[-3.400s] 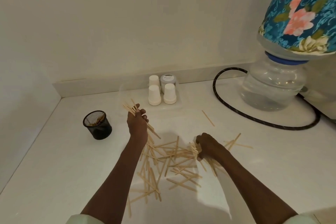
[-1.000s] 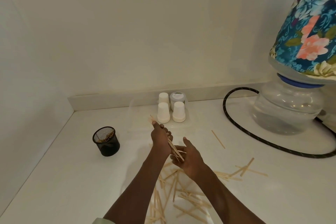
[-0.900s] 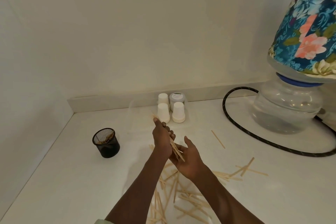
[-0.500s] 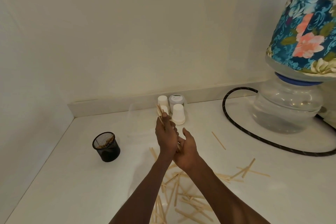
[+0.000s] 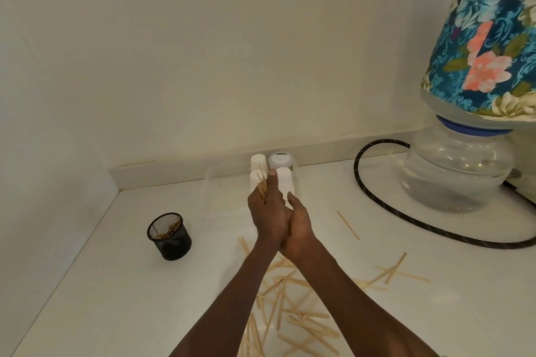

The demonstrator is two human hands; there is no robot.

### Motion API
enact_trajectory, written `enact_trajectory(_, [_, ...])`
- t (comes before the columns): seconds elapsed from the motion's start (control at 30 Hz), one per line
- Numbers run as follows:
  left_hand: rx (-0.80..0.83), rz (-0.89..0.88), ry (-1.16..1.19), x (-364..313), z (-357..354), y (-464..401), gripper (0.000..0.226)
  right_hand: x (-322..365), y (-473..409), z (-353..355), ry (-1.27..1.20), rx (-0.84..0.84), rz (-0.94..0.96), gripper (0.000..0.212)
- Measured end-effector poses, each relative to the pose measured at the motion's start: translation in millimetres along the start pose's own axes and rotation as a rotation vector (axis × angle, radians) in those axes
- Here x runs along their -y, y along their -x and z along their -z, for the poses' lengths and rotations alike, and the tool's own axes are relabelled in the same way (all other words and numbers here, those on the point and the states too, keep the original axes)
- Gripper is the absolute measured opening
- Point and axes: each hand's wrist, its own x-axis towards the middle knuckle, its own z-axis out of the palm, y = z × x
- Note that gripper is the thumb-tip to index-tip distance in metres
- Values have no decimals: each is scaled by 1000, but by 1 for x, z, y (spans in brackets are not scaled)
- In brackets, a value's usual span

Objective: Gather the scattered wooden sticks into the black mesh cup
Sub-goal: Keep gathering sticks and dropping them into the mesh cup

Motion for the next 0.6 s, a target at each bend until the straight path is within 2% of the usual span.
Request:
enact_trajectory(0.13, [-14, 44, 35, -3, -1, 2, 53, -7, 4, 6, -29, 1, -3, 53])
enact_trajectory(0.27, [14, 59, 12, 0, 0, 3, 42, -6, 9, 6, -43, 51, -9, 57])
enact_trajectory(0.37, [39, 64, 14, 0, 1, 5, 36, -3, 10, 1, -40, 75, -4, 52])
enact_trajectory(0.53, [-21, 94, -4, -4, 2, 5, 53, -5, 10, 4, 56, 60, 7, 61])
enact_trajectory(0.6, [-36, 93, 10, -5, 3, 5, 52, -6, 12, 7, 52, 59, 15, 63])
